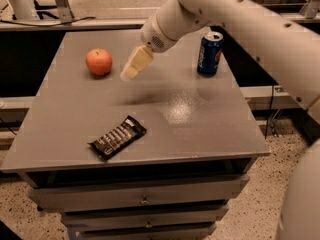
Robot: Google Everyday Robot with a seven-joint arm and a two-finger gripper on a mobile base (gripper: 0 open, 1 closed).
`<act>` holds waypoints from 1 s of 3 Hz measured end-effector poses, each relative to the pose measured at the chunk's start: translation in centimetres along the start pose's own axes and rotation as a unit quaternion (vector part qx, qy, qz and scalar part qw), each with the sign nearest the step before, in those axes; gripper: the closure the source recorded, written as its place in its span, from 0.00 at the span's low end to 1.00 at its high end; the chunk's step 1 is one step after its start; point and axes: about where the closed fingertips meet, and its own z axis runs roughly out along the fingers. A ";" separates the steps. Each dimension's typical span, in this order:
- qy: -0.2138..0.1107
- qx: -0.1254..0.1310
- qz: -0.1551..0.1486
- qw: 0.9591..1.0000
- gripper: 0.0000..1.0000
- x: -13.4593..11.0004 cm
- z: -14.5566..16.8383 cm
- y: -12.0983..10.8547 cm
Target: Move apple near rxbar chocolate
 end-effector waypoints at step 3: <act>-0.064 -0.003 0.026 0.998 0.00 -4.8 10.5 -2.9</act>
Offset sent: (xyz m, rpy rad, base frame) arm 0.0840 0.1087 -0.0342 0.1618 -0.0180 -0.0294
